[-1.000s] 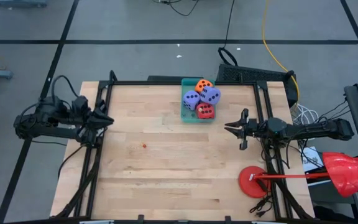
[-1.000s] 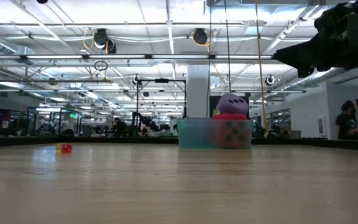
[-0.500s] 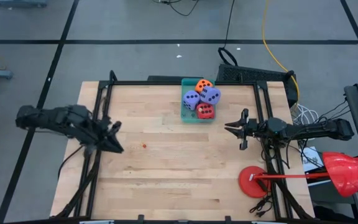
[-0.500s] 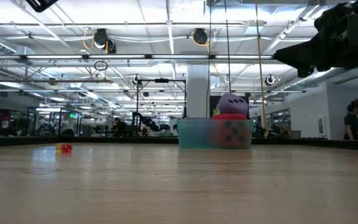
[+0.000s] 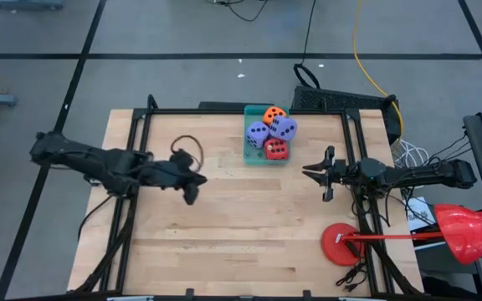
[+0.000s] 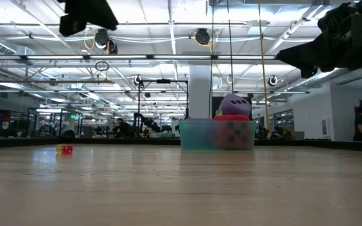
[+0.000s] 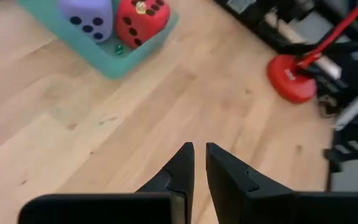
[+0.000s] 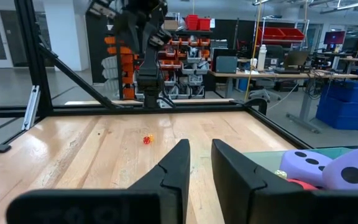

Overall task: Pick & Place Dice
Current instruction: Put the small red die into the green bin

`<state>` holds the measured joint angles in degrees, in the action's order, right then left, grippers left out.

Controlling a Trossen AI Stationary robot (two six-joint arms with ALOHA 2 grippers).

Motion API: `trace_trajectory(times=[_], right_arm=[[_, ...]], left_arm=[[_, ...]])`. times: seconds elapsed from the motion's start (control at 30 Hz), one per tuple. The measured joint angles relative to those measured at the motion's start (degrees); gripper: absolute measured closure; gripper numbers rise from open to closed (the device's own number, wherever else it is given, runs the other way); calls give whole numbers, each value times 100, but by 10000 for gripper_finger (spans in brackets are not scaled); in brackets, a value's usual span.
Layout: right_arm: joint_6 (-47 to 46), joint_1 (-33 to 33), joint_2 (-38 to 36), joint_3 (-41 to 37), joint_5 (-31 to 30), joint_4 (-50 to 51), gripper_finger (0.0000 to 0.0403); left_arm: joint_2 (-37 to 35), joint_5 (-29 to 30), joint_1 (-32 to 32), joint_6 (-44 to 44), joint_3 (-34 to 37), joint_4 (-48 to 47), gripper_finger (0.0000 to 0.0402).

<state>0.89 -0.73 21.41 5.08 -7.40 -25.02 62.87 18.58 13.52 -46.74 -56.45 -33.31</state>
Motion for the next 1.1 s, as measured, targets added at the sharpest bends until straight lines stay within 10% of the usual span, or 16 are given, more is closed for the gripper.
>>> trace_trajectory(times=[0.7,1.1], right_arm=[[0,-2,-2,0,0,0,344],[0,-2,-2,0,0,0,344]], left_arm=[[2072,-763,-841,-1319,-113,-1527,355],[1856,-1371,-21,-1740,-112,-3037,355]])
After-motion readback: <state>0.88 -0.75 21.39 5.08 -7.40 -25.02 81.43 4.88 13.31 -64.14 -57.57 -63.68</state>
